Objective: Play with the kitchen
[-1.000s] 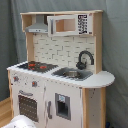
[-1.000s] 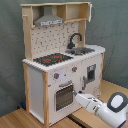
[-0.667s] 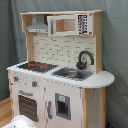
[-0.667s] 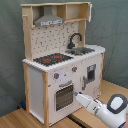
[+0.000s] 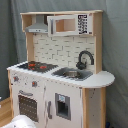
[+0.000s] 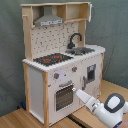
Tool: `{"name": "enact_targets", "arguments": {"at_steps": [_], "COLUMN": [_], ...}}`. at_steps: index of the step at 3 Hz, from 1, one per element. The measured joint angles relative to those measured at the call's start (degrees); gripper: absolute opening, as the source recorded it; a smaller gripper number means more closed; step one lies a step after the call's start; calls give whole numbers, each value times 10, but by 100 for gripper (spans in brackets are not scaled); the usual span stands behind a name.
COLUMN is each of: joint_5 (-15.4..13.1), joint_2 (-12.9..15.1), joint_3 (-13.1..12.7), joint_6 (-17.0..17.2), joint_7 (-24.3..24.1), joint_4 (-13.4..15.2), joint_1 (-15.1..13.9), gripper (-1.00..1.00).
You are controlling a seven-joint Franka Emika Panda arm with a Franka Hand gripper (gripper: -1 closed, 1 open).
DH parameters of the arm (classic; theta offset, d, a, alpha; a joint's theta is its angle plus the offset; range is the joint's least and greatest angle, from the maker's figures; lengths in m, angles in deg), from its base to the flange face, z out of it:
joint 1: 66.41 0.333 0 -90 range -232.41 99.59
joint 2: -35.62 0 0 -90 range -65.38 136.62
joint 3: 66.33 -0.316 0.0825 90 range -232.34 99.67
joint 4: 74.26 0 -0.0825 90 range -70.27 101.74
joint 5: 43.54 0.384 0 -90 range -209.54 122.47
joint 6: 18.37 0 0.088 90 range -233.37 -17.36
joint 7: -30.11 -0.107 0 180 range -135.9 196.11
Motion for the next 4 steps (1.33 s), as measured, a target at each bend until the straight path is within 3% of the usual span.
{"name": "enact_targets", "arguments": {"at_steps": [4], "joint_5": [-7], "joint_2": [0], "joint_3": [-3], "joint_6": [-18], "joint_7": [-268], "joint_4": [10], "joint_1": [-60], "gripper": [100]}}
